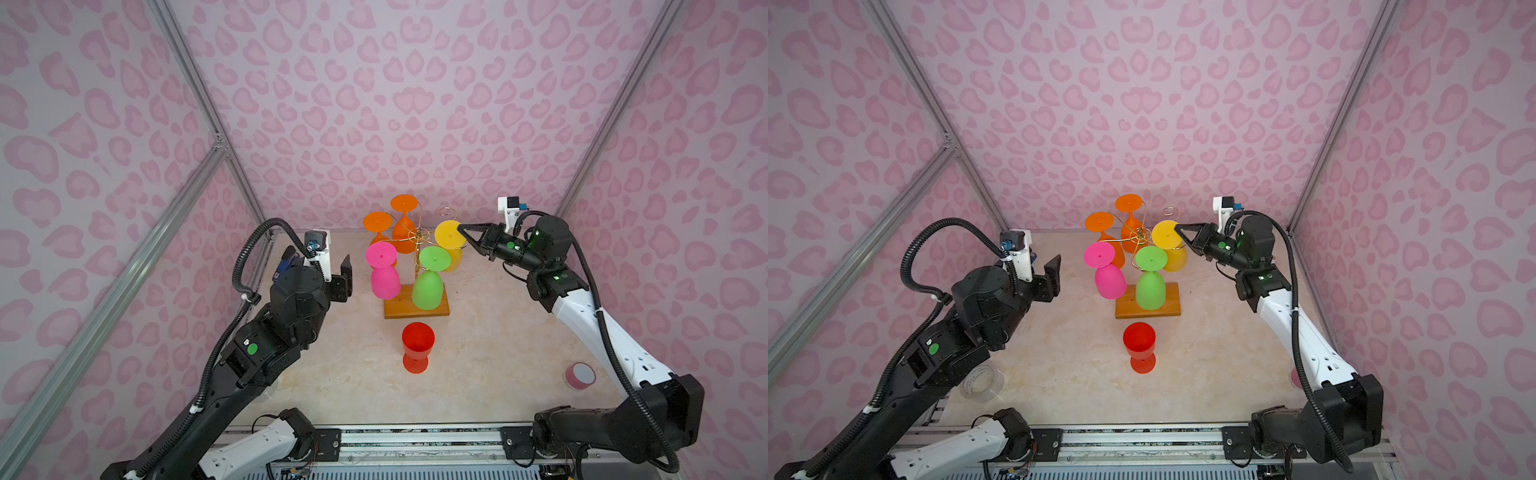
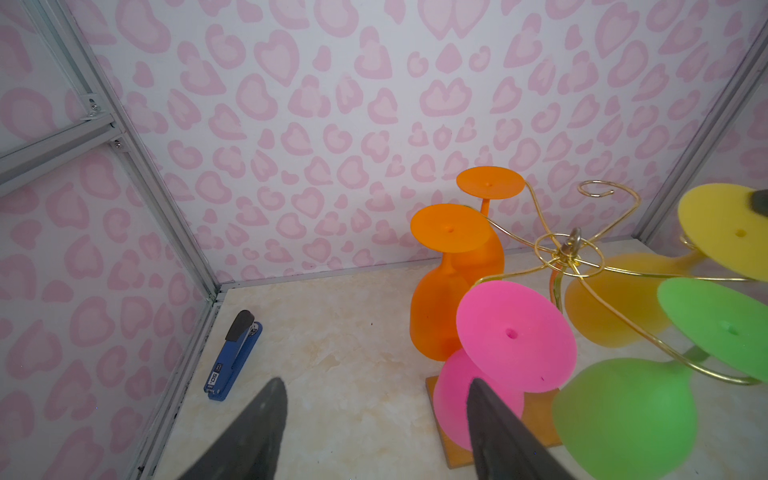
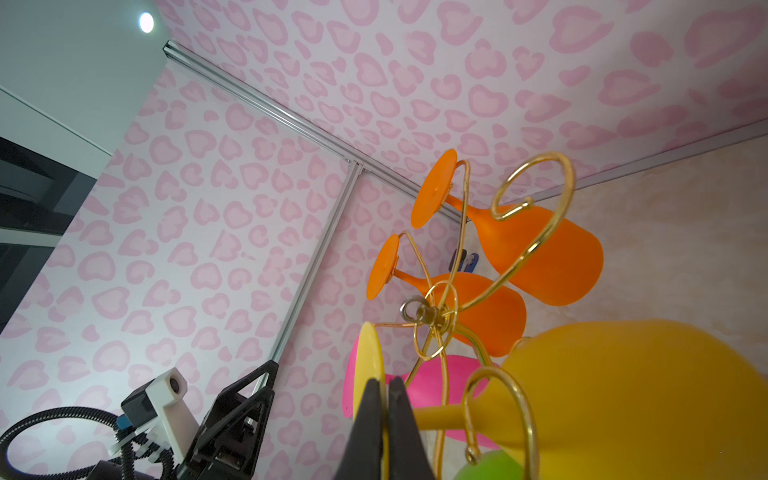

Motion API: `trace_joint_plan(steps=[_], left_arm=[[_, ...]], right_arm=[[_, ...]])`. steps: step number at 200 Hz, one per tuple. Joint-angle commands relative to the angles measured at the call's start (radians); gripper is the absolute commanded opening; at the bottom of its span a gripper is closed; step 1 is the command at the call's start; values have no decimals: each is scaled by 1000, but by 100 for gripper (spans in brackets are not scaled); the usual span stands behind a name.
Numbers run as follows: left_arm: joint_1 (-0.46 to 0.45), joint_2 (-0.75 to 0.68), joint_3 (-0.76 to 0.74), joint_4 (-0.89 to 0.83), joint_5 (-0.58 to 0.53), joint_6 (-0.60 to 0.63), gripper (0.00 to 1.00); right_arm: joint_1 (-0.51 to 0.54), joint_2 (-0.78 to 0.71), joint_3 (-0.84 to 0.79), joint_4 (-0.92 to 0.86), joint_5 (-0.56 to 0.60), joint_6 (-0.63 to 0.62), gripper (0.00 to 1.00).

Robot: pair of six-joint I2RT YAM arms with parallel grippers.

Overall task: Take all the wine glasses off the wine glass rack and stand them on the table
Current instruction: 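Move the right gripper to the yellow glass's foot and close it, then lift the yellow glass off the rack with the right gripper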

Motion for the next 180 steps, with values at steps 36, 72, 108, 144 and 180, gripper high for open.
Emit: trace_joint_plan(steps=[36, 72, 108, 144, 180], left_arm=[[6, -7, -6, 16, 0, -13, 70], [8, -8, -8, 14, 6, -14, 70], [10, -11, -16, 14, 10, -21, 70], [9, -12, -21, 14, 24, -26, 70], [15, -22, -24, 46, 134, -27, 70]], right_arm=[[1, 62, 52, 65, 12, -4, 0], [-19, 91, 69, 58, 27, -17, 0], [-69, 94, 68, 72, 43, -6, 0], [-140, 61, 43, 90, 37, 12, 0], [-244, -62, -14, 101, 52, 15, 0]])
